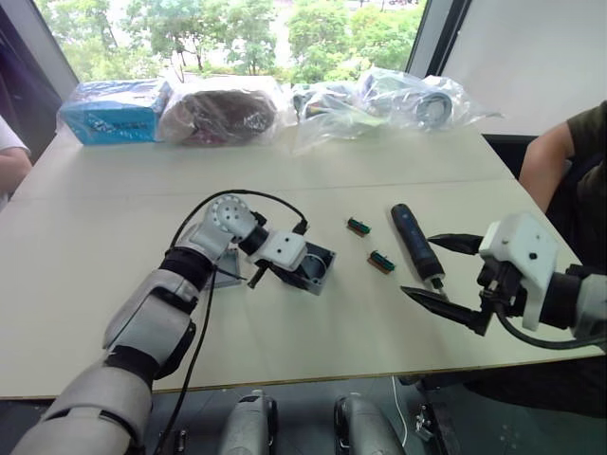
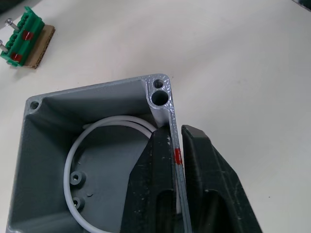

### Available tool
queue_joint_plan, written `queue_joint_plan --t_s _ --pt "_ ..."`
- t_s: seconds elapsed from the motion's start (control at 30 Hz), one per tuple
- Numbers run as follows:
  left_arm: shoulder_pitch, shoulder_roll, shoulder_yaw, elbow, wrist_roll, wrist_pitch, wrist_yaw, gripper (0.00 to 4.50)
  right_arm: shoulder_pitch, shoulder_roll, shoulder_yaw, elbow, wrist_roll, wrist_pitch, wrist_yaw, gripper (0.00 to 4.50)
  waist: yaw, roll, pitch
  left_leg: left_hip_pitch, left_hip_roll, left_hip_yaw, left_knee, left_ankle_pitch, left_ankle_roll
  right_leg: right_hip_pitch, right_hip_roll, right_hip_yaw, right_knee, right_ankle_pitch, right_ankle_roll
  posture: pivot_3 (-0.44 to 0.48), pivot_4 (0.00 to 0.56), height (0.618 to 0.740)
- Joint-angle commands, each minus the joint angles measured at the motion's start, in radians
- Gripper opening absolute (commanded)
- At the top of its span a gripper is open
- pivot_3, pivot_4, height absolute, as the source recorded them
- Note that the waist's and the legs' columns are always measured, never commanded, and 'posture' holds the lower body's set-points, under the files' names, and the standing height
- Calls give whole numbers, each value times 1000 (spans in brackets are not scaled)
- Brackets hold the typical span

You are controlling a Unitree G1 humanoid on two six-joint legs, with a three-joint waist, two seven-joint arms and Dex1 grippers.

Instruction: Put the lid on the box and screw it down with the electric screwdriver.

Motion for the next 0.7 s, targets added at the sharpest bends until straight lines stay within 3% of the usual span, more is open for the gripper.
queue_joint_plan --t_s 0.03,0.13,0.27,0.37,0.5,0.7 --pt "-22 7 5 -43 -31 40 -3 1935 -5 -7 -19 -19 6 -9 -8 4500 0 0 0 0 0 0 0 0 0 0 0 0 0 0 0 0 150 740" --pt "-18 35 13 -126 -87 98 -3 3181 -18 -12 4 -6 0 -18 -2 4500 -1 0 0 0 0 0 0 0 0 0 0 0 0 0 0 0 150 740" --pt "-1 121 85 -329 -193 263 -3 4413 -42 -18 36 14 -4 -33 15 4500 -2 0 0 0 3 0 0 0 0 0 0 0 0 0 0 0 150 740" --pt "61 196 189 -501 -259 465 58 4413 -68 -17 76 28 -10 -50 29 4500 -9 0 0 0 3 0 0 0 0 0 1 0 1 0 0 0 150 740" --pt "168 220 322 -673 -300 729 302 4413 -134 -9 161 67 -30 -84 45 4500 -9 1 -1 1 4 0 0 0 0 0 1 0 2 0 1 0 150 740" --pt "343 239 493 -1002 -220 1270 800 4413 -258 -11 293 139 -82 -141 121 4500 -6 0 0 1 4 -1 0 0 0 0 1 0 2 2 4 0 150 740"
